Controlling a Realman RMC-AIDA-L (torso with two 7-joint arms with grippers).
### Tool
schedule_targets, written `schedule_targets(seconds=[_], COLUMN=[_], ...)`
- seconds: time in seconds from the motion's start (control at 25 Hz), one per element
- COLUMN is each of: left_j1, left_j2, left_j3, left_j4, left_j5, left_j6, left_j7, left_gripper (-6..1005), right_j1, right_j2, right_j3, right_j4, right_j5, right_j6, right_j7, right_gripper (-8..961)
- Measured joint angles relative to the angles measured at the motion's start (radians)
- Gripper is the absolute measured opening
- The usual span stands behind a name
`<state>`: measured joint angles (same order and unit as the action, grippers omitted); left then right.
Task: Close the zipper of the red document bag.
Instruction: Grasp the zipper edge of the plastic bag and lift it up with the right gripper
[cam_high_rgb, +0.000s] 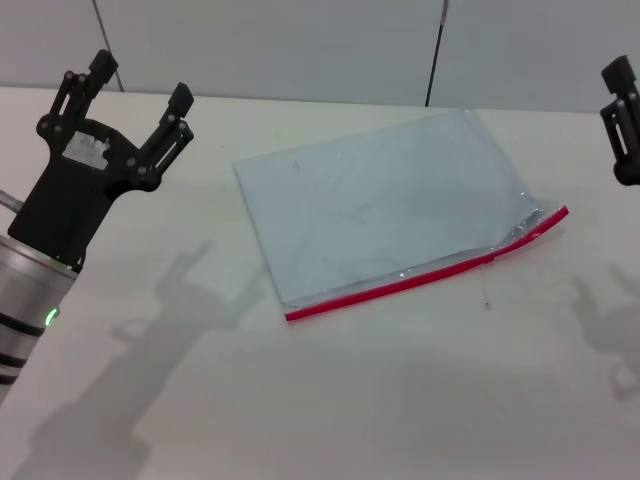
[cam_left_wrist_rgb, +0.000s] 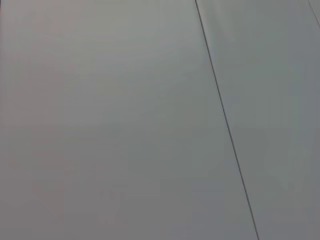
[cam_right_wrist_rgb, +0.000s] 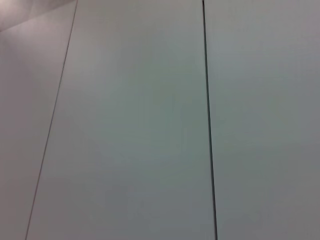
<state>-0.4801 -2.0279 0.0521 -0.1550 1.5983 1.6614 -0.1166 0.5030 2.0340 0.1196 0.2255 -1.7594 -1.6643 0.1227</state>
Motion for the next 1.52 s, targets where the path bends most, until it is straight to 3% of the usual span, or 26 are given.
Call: schedule_targets(seconds=[0.48,0.64,0.96,1.28,1.52], left_j1=[0.000,0.002,0.005,0.006,0.006], left_j2=[0.001,0.002,0.002,0.001,0.001], left_j3=[0.000,0.000,0.000,0.000,0.000], left_j4=[0.000,0.002,0.004,0.005,0.006], left_j5=[0.000,0.000,0.000,0.000,0.000], left_j6=[0.002,0.002,0.002,0.001,0.001], left_j7=[0.000,0.000,0.000,0.000,0.000], left_gripper=[847,846,846,846,846], right_j1=[0.013,0.051,0.150,0.167,0.185], right_j2=[0.000,-0.006,-0.007,-0.009,-0.010], right_j3=[0.000,-0.011,-0.112,-0.115,-0.115], right_j4=[0.001,-0.044,-0.307,-0.449,-0.474], right_j5=[0.001,-0.002,-0.135,-0.379,-0.505], right_j6=[0.049,0.163,0.451,0.607,0.655], right_j7=[0.030,0.211,0.772,1.086,1.179], right_gripper=[483,483,484,497,536])
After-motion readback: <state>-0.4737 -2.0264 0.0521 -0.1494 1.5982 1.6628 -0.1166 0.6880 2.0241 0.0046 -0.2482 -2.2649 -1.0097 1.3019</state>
